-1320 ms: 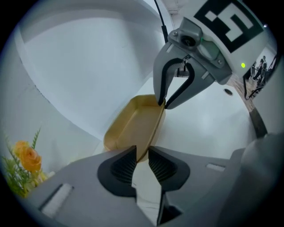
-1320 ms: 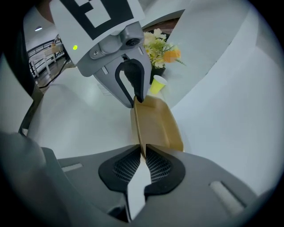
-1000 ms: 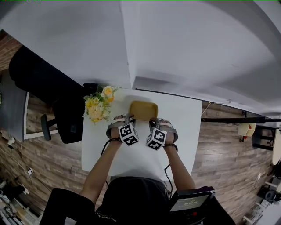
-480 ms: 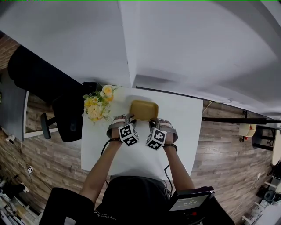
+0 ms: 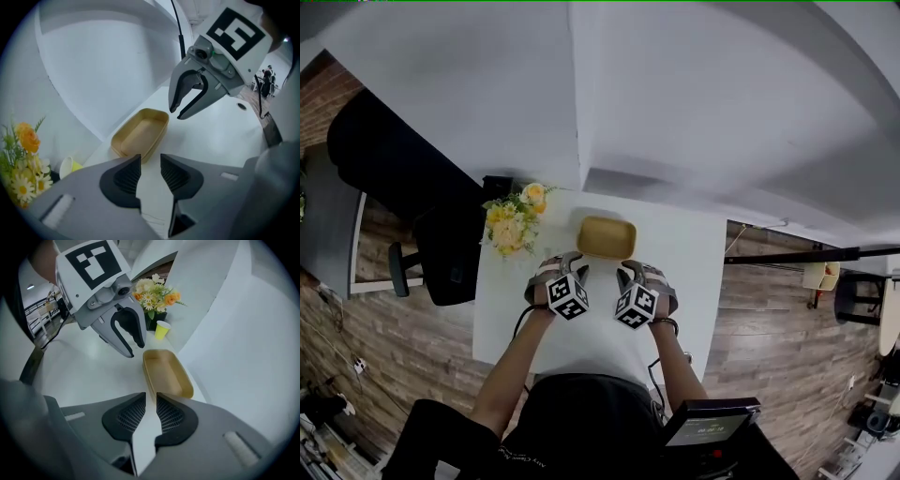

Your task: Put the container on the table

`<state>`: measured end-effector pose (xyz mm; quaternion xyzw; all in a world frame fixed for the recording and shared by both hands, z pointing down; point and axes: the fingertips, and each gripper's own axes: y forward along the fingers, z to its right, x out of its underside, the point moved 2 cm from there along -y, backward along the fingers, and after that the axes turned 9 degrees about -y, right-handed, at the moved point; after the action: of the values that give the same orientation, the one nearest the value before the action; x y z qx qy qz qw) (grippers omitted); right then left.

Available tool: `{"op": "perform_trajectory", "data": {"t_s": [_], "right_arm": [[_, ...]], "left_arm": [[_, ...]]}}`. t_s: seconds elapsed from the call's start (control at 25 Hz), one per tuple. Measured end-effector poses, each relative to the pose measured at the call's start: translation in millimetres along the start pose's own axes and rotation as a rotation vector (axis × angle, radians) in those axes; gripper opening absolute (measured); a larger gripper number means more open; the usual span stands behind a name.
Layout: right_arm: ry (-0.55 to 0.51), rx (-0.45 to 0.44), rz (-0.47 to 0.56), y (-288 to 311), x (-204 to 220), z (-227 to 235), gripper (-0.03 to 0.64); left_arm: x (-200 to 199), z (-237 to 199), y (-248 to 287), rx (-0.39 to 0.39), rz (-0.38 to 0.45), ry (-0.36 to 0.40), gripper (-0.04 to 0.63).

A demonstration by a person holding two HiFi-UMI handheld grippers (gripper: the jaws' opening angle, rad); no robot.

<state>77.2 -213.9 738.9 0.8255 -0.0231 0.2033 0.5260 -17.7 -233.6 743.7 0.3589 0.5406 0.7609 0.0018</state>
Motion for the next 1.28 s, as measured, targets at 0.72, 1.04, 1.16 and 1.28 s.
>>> {"op": "perform_trajectory", "data": {"t_s": [0.72, 1.04, 1.16, 1.28], "right_arm": [[0.125, 0.053, 0.143, -72.1, -23.2, -43.9, 0.032], [0.240, 0.083, 0.241, -108.5, -30.7, -59.5, 0.014], [0.312, 0.106, 0.309, -126.5, -37.4, -59.0, 0.012], [0.396, 0.137, 0.381, -147.8, -44.4, -53.0, 0.012]], "left_arm": [[0.1, 47.3, -81.1, -0.041, 0.135, -0.129, 0.117], [-11.1, 63.9, -113.1, -0.016, 0.272, -0.281, 0.083], [-15.0, 66.3, -126.7, -0.008, 0.329, -0.360, 0.075], [-16.1, 65.9, -136.2, -0.022, 0.367, -0.399, 0.062]]}}
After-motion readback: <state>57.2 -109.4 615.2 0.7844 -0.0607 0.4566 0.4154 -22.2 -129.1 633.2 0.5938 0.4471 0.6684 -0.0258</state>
